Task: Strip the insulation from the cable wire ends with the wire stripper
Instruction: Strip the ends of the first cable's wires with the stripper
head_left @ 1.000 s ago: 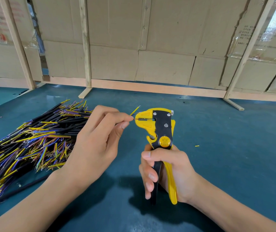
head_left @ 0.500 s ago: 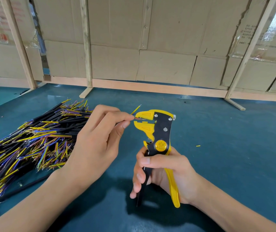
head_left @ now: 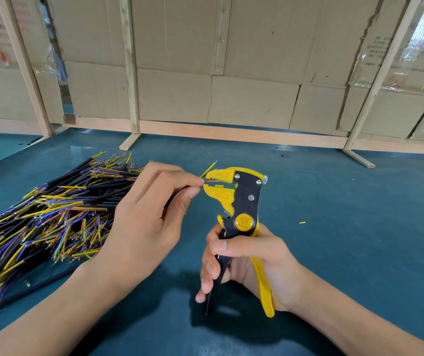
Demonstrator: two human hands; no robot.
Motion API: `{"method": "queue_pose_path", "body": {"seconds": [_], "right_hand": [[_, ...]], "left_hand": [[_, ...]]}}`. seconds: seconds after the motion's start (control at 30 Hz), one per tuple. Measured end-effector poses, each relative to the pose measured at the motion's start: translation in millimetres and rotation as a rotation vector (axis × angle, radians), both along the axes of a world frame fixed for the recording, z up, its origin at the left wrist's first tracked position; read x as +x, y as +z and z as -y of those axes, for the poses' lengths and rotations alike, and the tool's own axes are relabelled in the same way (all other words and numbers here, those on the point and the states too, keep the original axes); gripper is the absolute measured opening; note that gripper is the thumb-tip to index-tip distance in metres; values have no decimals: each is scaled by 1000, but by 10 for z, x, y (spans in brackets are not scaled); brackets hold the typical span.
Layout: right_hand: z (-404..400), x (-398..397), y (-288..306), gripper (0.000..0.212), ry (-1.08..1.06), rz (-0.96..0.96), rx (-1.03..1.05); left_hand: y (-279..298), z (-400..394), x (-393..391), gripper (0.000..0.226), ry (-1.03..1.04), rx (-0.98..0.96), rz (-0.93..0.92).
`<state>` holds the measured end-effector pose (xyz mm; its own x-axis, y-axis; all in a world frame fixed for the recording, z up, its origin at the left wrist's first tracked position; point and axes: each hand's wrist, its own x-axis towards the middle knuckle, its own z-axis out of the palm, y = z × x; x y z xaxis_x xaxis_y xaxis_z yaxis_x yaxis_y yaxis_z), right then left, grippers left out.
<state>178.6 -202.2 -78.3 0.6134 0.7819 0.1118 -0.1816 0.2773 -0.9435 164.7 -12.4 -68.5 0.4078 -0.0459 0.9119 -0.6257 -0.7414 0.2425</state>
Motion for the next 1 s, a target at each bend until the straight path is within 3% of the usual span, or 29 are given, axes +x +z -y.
{"method": "queue_pose_path", "body": {"seconds": [0.37,1.0], "right_hand": [[-1,-15,8,19,-39,22,-19],[-2,6,6,16,-55,24,-30]], "left_hand": [[10,-15,0,13,6,11,-4],[28,-34,-7,12,14,25,16]]}}
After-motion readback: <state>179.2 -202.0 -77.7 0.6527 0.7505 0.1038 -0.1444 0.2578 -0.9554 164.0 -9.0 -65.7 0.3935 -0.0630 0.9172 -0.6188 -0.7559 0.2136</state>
